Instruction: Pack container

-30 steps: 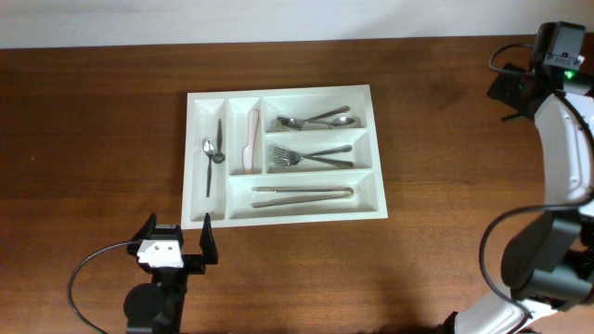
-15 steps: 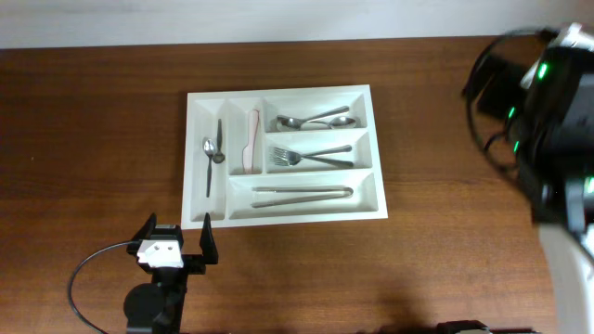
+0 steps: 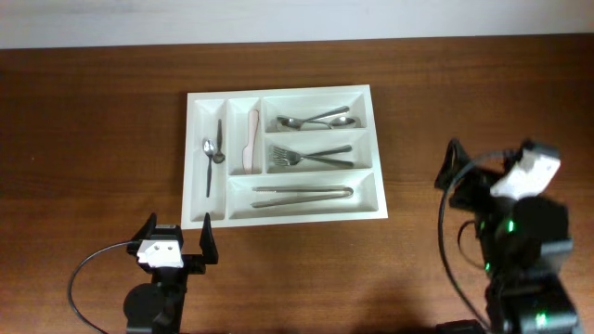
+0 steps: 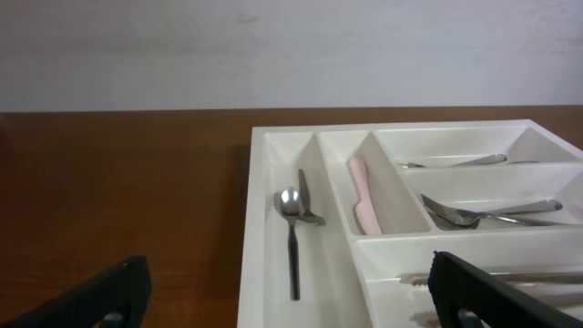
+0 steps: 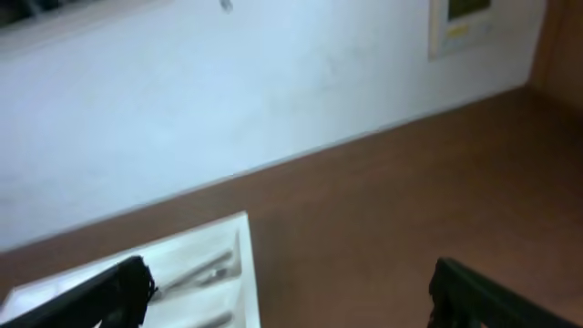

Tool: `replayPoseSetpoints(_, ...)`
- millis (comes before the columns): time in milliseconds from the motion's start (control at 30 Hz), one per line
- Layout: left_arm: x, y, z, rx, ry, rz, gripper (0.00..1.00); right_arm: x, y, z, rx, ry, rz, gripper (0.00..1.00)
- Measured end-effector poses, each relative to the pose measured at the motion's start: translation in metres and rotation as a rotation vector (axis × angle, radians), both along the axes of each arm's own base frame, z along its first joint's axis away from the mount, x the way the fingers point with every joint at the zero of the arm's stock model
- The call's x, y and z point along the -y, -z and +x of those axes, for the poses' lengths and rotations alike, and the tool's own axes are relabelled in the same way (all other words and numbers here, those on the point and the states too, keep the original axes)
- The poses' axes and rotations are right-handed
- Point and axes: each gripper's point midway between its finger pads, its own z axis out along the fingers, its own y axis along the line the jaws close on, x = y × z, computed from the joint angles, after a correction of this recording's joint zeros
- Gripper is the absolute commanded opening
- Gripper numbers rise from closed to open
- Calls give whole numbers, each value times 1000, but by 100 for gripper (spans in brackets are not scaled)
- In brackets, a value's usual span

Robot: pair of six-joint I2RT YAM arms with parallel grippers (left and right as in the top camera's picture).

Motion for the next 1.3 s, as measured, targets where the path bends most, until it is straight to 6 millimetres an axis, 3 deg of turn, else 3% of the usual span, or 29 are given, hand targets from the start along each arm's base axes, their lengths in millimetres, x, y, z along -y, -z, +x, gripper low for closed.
replayPoseSetpoints(267, 0, 0, 0, 0, 0, 0, 99, -5, 52, -19, 33, -61, -90, 99)
replayPoseSetpoints(567, 0, 0, 0, 0, 0, 0, 99, -4, 89, -38, 68, -76, -120, 99)
replayPoseSetpoints(900, 0, 0, 0, 0, 0, 0, 99, -9, 148, -39, 9, -112, -119, 99)
replayPoseSetpoints(1100, 0, 0, 0, 0, 0, 0, 99, -11, 153, -40, -6, -124, -121, 99)
replayPoseSetpoints(1300, 0, 0, 0, 0, 0, 0, 99, -12, 180, -47, -118, -140, -131, 99)
